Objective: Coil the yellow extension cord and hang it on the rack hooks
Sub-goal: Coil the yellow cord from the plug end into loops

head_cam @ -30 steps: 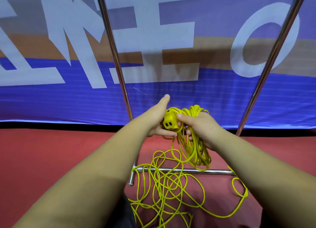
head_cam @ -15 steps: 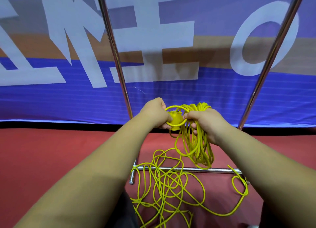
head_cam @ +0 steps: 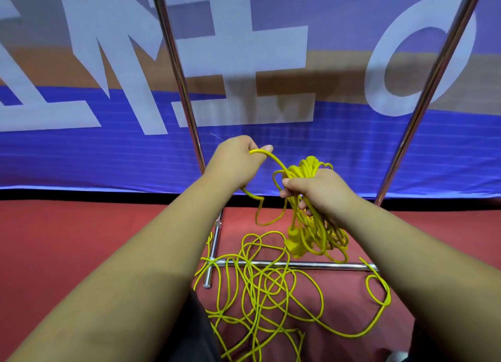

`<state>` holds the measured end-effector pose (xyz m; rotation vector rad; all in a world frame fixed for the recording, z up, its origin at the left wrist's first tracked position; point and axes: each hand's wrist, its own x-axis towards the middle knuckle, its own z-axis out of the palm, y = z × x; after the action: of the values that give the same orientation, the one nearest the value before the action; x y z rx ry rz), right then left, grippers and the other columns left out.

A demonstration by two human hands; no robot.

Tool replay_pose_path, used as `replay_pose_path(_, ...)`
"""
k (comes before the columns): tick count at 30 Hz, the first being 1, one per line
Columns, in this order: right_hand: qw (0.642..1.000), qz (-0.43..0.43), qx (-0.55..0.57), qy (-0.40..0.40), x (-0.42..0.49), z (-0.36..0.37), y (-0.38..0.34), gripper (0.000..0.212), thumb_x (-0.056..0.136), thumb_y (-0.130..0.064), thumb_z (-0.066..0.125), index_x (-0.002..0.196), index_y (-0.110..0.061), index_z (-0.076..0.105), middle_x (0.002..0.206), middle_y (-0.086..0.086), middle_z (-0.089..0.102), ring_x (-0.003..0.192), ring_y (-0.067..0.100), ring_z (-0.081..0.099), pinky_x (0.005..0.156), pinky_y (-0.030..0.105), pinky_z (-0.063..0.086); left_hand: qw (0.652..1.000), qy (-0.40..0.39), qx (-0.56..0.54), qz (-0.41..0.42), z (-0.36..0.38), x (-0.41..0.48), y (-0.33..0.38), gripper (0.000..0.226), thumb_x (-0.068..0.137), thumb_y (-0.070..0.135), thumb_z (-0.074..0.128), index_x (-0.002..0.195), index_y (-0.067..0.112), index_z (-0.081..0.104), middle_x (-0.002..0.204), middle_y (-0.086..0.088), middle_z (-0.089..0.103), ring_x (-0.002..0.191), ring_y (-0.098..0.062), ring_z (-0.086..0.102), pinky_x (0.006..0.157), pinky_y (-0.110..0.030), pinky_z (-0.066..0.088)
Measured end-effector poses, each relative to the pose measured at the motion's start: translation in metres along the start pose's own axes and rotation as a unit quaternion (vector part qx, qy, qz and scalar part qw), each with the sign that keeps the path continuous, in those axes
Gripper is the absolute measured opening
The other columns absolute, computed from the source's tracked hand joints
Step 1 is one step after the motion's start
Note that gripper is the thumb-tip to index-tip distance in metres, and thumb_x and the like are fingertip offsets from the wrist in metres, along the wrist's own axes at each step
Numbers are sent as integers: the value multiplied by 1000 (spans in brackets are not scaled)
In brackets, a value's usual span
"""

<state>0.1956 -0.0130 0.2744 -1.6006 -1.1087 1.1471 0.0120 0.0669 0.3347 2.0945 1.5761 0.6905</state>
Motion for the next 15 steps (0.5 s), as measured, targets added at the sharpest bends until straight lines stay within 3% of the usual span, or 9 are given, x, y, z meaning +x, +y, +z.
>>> replay_pose_path(4, 1000, 4, -5, 17, 1, -9, -4, 29, 94, -37, 75, 85, -12, 85, 66, 9, 68, 45, 14, 51, 45, 23, 43, 998, 40, 45, 32, -11, 7, -9, 44, 78, 64, 76, 78, 23, 62, 68, 6, 63, 67, -15, 57, 57, -32, 45)
replay_pose_path(8, 1000, 11, 28, -5, 2, -10, -5, 24, 95, -31, 75, 90, -11, 85, 61, 9, 63, 44, 16, 48, 46, 23, 43, 997, -12, 49, 57, -19, 12, -21, 26, 81, 49, 78, 80, 26, 66, 71, 7, 66, 69, -15, 58, 59, -30, 47)
replay_pose_path(12, 996, 26, 55, -62, 2, -11, -5, 20, 94, -27, 73, 98, -12, 85, 56, 4, 58, 48, 17, 45, 49, 27, 43, 995, -58, 39, 75, -22, 12, -30, 37, 88, 62, 69, 79, 26, 70, 65, 6, 60, 65, -14, 53, 60, -31, 45)
replay_pose_path(13, 996, 25, 58, -69, 3, -11, -5, 20, 94, -26, 73, 100, -11, 85, 59, 3, 64, 48, 16, 45, 49, 27, 44, 994, -67, 30, 82, -23, 11, -29, 39, 89, 63, 68, 78, 26, 70, 62, 7, 57, 62, -13, 51, 60, -31, 44)
replay_pose_path(15, 994, 16, 81, -73, 5, -11, -4, 20, 95, -23, 71, 100, -8, 82, 89, 7, 81, 51, 15, 46, 50, 28, 45, 991, -96, 16, 93, -28, 7, -22, 42, 89, 62, 70, 73, 22, 72, 53, 7, 49, 53, -11, 44, 54, -27, 40)
